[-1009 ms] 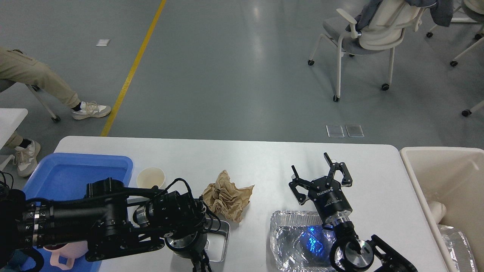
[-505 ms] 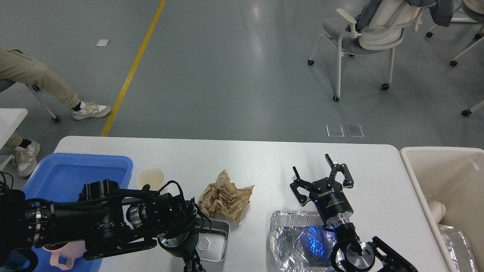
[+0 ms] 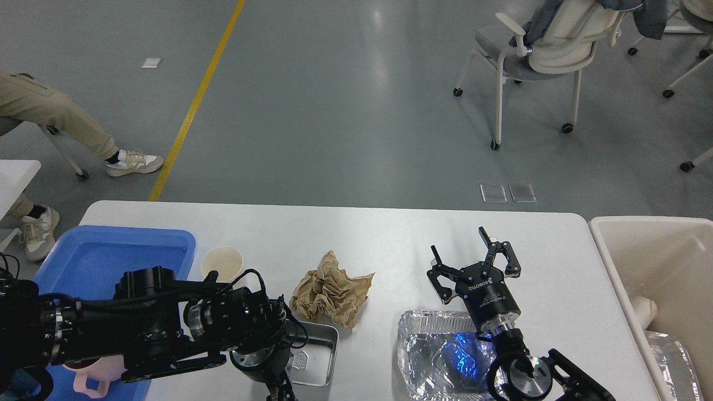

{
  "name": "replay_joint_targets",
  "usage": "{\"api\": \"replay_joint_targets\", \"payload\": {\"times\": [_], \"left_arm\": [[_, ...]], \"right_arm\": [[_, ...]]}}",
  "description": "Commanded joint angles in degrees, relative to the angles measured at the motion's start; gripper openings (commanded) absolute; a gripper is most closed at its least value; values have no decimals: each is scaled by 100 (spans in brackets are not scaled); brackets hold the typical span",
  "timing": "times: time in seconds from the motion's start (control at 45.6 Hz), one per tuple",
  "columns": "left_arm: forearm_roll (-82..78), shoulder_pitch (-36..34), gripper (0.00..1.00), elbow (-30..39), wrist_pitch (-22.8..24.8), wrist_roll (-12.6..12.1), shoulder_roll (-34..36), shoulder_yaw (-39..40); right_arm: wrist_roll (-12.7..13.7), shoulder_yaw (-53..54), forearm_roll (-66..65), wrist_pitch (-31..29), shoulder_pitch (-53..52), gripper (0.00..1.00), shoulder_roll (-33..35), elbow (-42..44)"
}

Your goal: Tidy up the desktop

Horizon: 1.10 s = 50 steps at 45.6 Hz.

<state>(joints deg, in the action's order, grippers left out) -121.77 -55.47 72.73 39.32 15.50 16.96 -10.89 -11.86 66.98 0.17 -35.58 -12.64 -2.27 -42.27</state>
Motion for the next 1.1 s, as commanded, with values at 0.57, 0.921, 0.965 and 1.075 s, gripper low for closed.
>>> {"api": "replay_joint_targets", "payload": {"times": [0.57, 0.921, 0.965, 1.075], "left_arm": [[-489, -78, 33, -286, -504, 472, 114, -212], [-497, -69, 10, -312, -513, 498, 281, -212], [-506, -78, 8, -312, -513, 498, 308, -212], [-568, -95, 5, -312, -513, 515, 334, -212]], "right_arm": [[9, 0, 1, -11, 7, 100, 95, 0], [0, 0, 1, -81, -2, 100, 148, 9], [9, 0, 1, -81, 7, 100, 148, 9], [9, 0, 1, -81, 7, 100, 148, 9]]}}
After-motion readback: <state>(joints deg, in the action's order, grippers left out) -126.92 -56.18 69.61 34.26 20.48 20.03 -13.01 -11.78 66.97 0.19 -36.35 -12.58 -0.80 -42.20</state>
